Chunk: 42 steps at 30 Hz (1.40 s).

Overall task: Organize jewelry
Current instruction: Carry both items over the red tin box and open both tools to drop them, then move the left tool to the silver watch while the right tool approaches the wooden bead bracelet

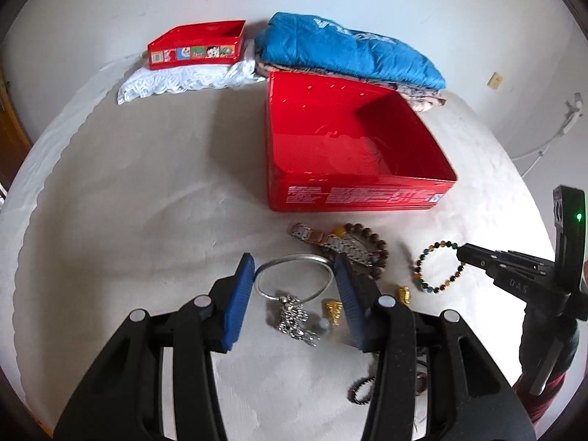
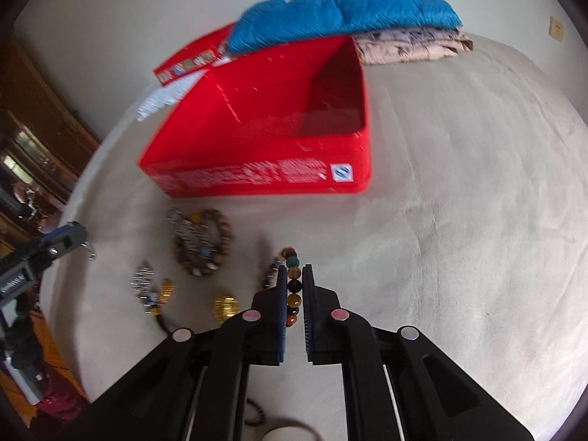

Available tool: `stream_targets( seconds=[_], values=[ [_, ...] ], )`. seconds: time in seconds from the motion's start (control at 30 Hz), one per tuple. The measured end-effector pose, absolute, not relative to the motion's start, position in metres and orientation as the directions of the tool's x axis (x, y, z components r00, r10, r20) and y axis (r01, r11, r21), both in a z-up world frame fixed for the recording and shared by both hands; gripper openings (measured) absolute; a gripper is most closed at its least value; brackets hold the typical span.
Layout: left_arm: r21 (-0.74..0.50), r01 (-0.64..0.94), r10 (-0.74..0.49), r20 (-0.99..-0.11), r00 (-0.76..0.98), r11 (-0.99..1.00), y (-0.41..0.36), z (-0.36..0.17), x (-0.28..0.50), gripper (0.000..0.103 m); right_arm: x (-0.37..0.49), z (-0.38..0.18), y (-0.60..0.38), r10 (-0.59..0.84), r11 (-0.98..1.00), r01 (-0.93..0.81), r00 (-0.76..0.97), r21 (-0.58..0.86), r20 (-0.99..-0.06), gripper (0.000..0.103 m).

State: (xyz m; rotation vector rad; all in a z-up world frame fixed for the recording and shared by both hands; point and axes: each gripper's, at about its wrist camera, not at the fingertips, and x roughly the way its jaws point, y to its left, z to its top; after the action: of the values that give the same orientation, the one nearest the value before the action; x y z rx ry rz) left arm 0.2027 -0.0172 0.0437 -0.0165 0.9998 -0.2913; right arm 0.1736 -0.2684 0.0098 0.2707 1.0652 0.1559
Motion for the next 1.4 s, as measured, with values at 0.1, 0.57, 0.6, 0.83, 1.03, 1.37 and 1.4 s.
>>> stream_targets(
  seconds=[0.1, 0.57, 0.6, 0.83, 1.03, 1.37, 1.4],
  values=[
    [-0.135, 0.242, -0.244, -0.825, 0.51, 0.961, -0.021, 0.049, 0.206, 0.044, 0.178, 0.025, -0.269, 0.265, 0.955, -0.013, 0.492, 0.298, -0.829, 0.007],
    [-0.193, 0.271, -0.316, -0.772, 0.551, 0.943, -0.075, 0.073, 0.29, 0.044, 0.271, 0.076, -0.277, 0.261, 0.946, -0.007, 0.61, 0.324, -0.748, 0.007],
    [-0.195, 0.272, -0.319, -0.77, 0.552, 0.942, -0.081, 0.07, 0.301, 0.044, 0.28, 0.07, -0.277, 0.251, 0.948, 0.001, 0.611, 0.319, -0.75, 0.007],
    [-0.209, 0.267, -0.321, -0.8, 0.506, 0.941, -0.099, 0.026, 0.352, 0.045, 0.321, 0.019, -0.279, 0.237, 0.952, 0.034, 0.55, 0.305, -0.801, 0.007],
    [-0.21, 0.236, -0.3, -0.834, 0.463, 0.949, -0.089, 0.007, 0.365, 0.057, 0.313, 0.024, -0.279, 0.181, 0.968, 0.039, 0.579, 0.249, -0.795, 0.022],
    [-0.181, 0.23, -0.277, -0.812, 0.514, 0.956, -0.07, 0.042, 0.329, 0.064, 0.288, 0.04, -0.278, 0.199, 0.966, 0.022, 0.578, 0.259, -0.791, 0.022],
    [-0.166, 0.225, -0.261, -0.818, 0.512, 0.96, -0.07, 0.044, 0.323, 0.065, 0.283, 0.042, -0.276, 0.206, 0.965, 0.014, 0.578, 0.263, -0.789, 0.022]
  ],
)
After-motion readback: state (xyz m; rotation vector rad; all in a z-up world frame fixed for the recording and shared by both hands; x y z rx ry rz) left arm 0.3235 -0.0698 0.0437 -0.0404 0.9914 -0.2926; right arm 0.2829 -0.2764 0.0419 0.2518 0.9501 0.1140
